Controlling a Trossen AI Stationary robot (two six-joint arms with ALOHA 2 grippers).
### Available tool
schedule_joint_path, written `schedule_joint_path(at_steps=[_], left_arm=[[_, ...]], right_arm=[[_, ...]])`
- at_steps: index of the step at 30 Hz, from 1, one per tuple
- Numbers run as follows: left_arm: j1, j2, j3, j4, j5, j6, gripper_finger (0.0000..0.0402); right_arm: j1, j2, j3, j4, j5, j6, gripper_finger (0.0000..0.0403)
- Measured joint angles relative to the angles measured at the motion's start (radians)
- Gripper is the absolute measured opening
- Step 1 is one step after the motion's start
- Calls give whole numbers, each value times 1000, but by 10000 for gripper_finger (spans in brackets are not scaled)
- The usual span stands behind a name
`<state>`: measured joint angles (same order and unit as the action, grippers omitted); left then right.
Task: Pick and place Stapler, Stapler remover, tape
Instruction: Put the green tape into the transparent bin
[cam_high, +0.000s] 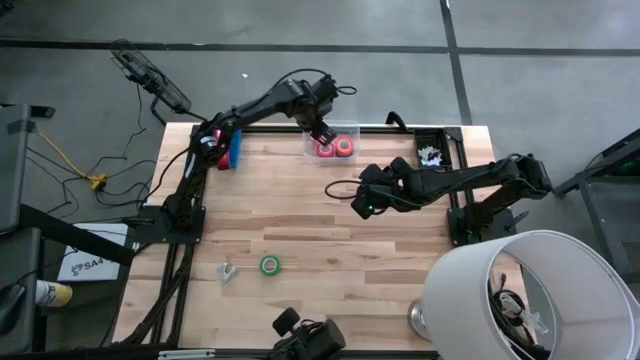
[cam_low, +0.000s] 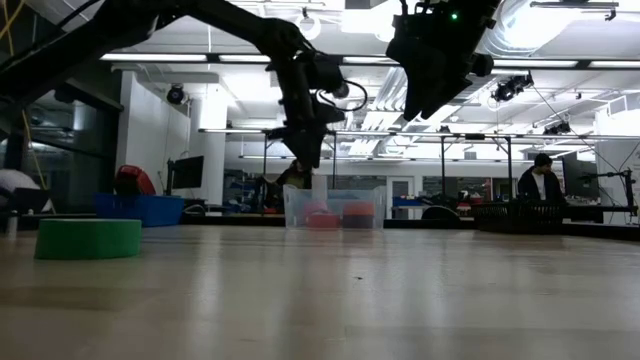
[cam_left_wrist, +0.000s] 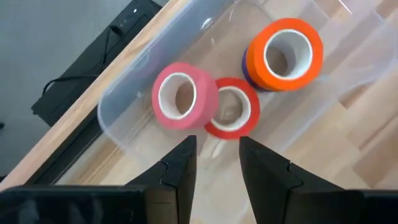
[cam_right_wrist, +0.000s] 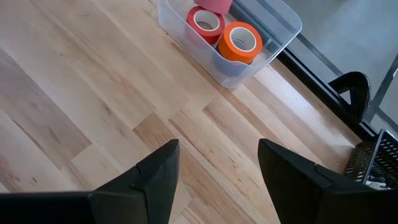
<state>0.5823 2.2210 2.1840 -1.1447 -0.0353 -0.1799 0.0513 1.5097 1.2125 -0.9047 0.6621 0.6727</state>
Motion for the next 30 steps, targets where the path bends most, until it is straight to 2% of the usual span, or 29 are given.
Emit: schedule_joint_path(at_steps=[16, 25, 30], left_arm=[[-47, -129, 25, -322, -34, 80, 118], [-131, -201, 22, -428, -98, 85, 118], [-176, -261, -57, -423, -106, 47, 118]], right_arm=[[2, 0, 0, 0, -14, -8, 209], [2, 0, 0, -3, -44, -23, 209], [12, 0, 0, -5, -51, -26, 209]])
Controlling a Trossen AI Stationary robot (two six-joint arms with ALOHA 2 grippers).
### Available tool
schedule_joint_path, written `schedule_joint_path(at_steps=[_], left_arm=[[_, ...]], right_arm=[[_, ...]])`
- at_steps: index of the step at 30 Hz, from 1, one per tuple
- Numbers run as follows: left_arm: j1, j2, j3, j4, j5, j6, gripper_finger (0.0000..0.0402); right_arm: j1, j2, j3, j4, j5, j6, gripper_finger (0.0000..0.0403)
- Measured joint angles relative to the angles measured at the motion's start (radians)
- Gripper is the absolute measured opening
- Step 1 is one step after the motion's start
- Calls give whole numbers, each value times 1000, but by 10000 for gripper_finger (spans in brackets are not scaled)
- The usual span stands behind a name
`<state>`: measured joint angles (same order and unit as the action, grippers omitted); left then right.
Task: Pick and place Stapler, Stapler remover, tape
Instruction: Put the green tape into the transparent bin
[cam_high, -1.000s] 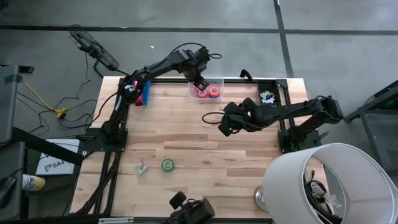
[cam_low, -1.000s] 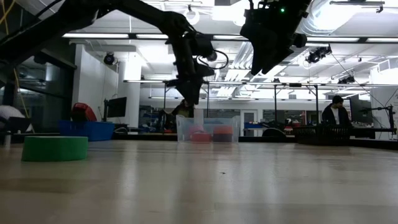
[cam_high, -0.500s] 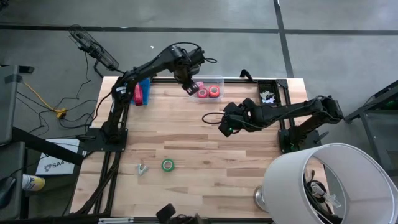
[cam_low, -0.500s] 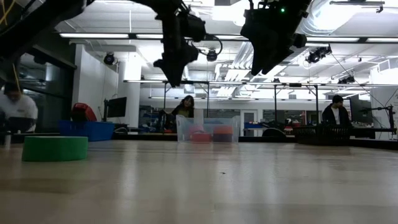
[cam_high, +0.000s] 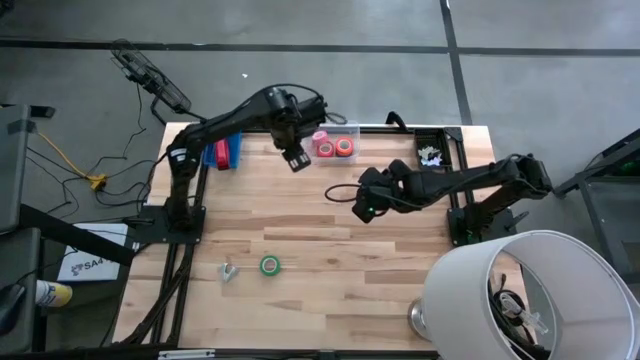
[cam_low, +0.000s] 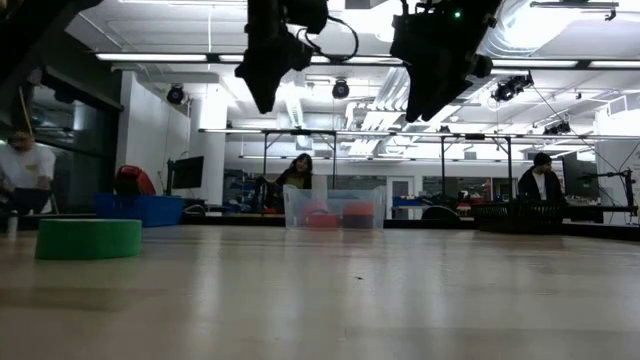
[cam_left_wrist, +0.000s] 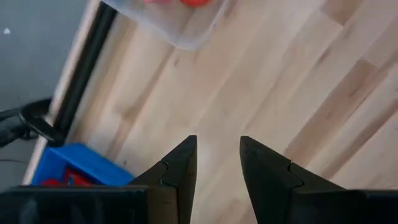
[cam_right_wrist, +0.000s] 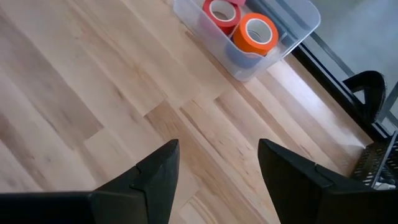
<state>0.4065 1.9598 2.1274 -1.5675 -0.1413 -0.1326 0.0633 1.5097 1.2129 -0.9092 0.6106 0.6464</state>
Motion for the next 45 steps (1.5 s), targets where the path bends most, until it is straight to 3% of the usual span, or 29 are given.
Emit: schedule_joint_path(at_steps=[5, 10, 16, 21, 27, 37, 45], left_arm=[[-48, -77, -150, 1, -2, -39, 118], [-103, -190, -385, 93, 9, -116, 118], [-187, -335, -672, 246, 117, -271, 118], [-276, -393, -829, 304, 167, -397, 118], [-374, -393, -946, 413, 248, -516, 130], [-516, -392, -1056, 576, 321, -683, 243], [-620, -392, -1100, 663, 305, -742, 255]], right_arm=[[29, 0, 0, -1, 4, 0, 209], [52, 0, 0, -1, 7, 0, 209], [66, 0, 0, -5, 7, -1, 209], [70, 0, 0, -6, -10, -26, 209], [71, 0, 0, -6, -23, -53, 209], [74, 0, 0, -5, -46, -98, 209], [77, 0, 0, -5, -63, -116, 209]])
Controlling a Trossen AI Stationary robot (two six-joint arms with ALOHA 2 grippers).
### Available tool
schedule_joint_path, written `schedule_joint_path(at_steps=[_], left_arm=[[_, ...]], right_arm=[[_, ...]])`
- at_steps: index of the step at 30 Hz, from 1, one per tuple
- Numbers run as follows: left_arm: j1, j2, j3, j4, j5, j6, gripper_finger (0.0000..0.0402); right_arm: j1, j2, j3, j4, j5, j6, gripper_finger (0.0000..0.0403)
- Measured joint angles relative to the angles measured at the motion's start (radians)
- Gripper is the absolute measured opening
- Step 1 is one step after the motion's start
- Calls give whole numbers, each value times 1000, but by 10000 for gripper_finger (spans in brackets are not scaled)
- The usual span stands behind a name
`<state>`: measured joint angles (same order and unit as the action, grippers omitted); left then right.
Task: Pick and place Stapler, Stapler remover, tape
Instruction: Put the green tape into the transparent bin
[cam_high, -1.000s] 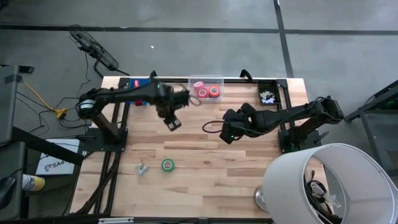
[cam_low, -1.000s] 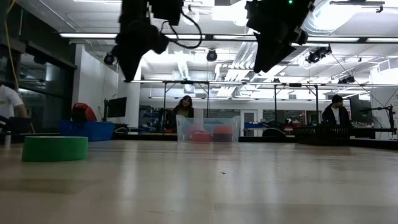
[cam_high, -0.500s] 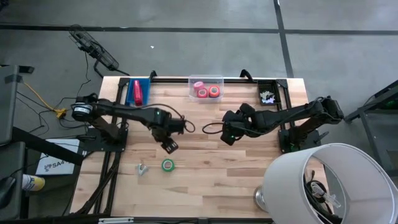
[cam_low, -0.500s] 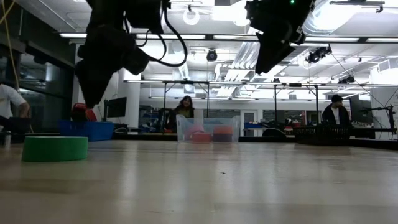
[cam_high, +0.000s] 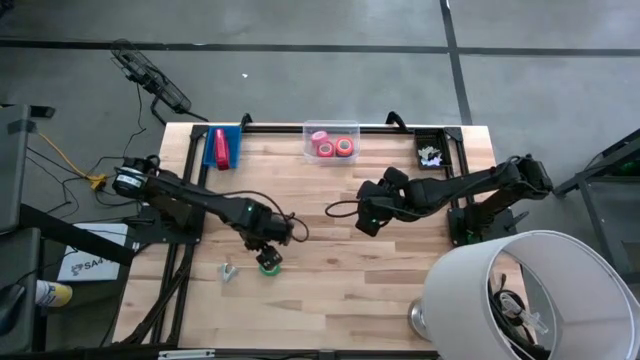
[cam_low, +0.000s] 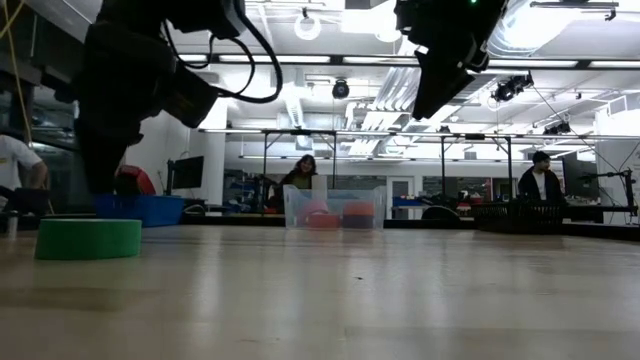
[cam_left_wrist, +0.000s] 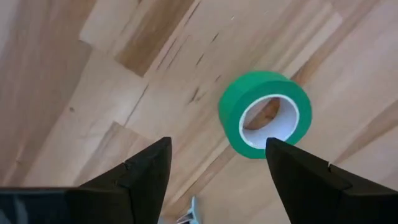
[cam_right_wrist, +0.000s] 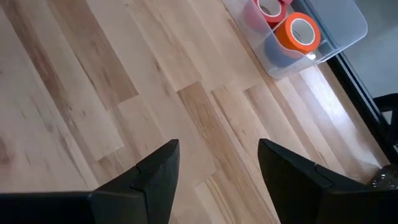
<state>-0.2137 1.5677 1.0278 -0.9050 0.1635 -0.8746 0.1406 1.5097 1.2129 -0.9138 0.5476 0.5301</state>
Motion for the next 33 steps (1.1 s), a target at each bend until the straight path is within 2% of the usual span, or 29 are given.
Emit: schedule_joint_path(at_steps=[11, 19, 28, 33], left_arm=[[-31, 0, -97, 178, -9, -134, 255], [-31, 1, -124, 182, 7, -137, 255], [-31, 77, -126, 208, 28, -125, 255], [-30, 105, -122, 197, 39, -125, 225]], right_arm=[[5, 0, 0, 3, -5, -37, 209], [5, 0, 0, 3, -6, -42, 209], [7, 0, 0, 1, -6, -42, 209], [20, 0, 0, -2, -6, -42, 209]])
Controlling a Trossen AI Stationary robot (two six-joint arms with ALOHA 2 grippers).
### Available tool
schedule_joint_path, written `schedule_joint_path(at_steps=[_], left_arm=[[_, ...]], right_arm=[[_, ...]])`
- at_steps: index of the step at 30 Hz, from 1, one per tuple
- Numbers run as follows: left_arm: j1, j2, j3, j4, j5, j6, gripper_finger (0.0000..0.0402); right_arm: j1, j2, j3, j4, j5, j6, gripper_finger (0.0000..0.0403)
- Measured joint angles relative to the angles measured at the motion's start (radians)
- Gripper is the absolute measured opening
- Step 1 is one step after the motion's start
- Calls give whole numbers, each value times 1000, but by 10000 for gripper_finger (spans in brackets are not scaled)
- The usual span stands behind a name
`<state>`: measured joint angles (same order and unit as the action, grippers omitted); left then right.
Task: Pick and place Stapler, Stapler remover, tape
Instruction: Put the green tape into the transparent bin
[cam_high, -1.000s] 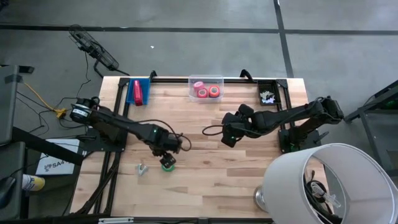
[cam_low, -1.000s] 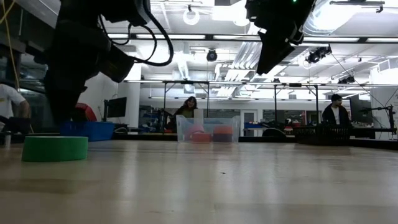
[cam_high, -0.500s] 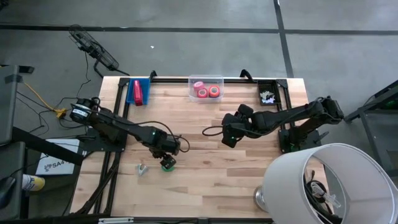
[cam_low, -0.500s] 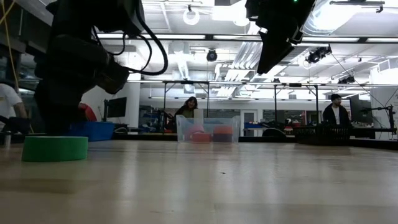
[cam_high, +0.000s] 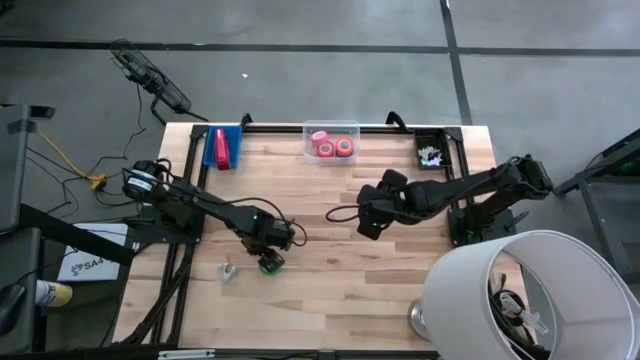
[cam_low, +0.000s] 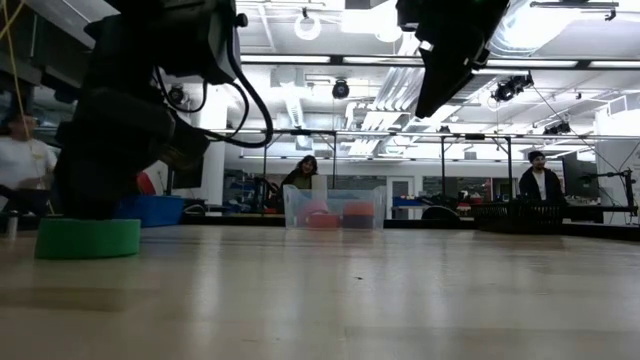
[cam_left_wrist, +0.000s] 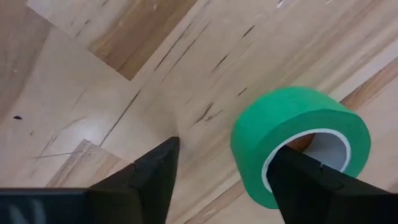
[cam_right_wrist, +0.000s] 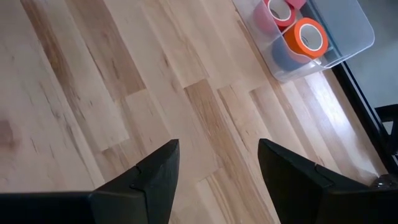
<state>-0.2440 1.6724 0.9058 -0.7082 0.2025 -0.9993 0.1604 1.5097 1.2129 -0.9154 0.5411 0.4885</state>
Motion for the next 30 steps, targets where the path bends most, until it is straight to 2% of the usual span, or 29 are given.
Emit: schedule_joint_path(at_steps=[4, 11, 12, 18, 26, 30], left_arm=[[1, 1, -2, -11, -3, 0, 171], [3, 3, -3, -25, -11, -1, 43], [3, 3, -3, -24, -12, -1, 34], [2, -2, 7, -32, -37, 18, 34], [41, 2, 110, -77, -161, 126, 34], [91, -9, 167, -75, -225, 193, 34]], right_arm=[[9, 0, 0, 0, 0, 0, 209], [11, 0, 0, 0, 0, 0, 209], [11, 0, 0, 0, 0, 0, 209], [11, 0, 0, 0, -6, -18, 209], [11, 0, 0, 0, -36, -23, 209], [11, 0, 0, -3, -4, -27, 209]])
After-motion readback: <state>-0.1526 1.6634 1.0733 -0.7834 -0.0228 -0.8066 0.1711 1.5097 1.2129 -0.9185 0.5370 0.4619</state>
